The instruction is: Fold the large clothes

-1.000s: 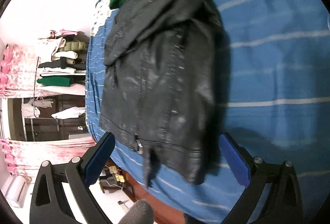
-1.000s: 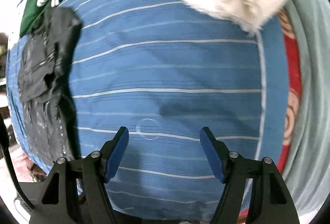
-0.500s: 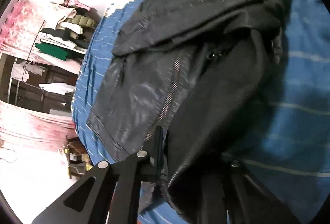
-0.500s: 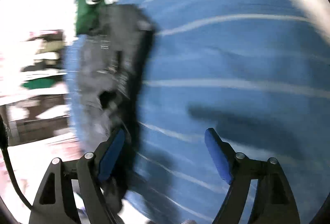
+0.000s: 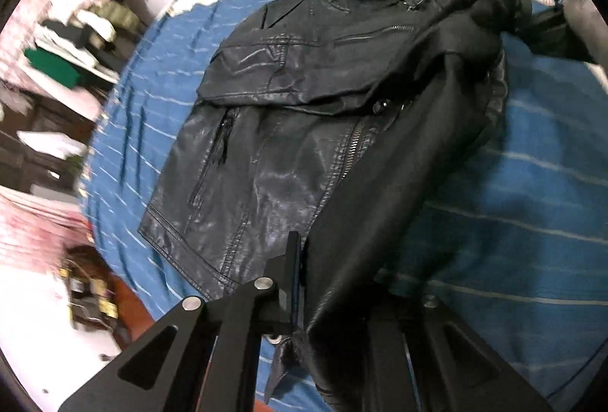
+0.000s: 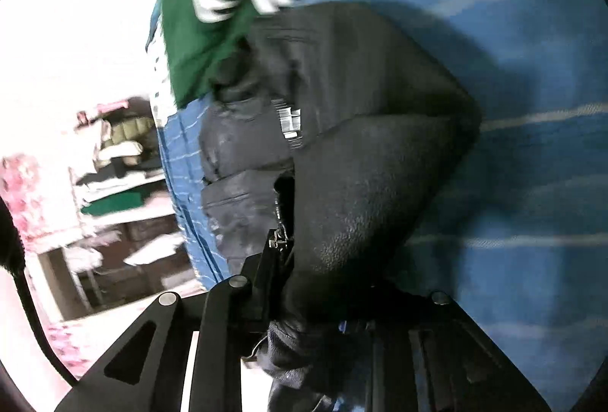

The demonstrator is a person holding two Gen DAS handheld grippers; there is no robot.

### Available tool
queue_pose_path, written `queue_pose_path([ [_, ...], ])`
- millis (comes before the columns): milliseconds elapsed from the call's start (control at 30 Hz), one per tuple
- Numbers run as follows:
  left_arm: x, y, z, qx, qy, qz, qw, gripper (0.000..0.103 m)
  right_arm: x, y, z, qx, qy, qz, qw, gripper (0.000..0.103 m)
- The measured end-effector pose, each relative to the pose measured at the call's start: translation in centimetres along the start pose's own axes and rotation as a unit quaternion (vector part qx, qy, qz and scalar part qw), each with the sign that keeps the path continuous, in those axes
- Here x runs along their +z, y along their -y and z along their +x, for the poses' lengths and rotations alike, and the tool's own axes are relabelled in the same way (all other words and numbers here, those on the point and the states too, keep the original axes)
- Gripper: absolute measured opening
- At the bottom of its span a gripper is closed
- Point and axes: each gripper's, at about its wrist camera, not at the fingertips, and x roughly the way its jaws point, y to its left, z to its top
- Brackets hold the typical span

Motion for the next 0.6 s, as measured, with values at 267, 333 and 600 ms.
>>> queue_pose_path([
  [267,2.7,-12.0,0.5,-0.110,-0.028,-0.074,0.9908,0.012,-1.9,-18.3,4.1,-0.116,-0.003,-0.096,0.989,0.024],
  [333,3.5,-15.6,2.5,-0.135,-0.043,-0.101,0.9847,0.013,-1.9,-22.2,7.9,-0.148,-0.015,-0.114,0.982,0.024],
  [600,3.4,-26.5,13.8,-0.211,-0.099,-0.199,0.9518,0.027,-1.0,-29.1,25.4,-0.275,-0.088,-0.155,0.945,0.035],
])
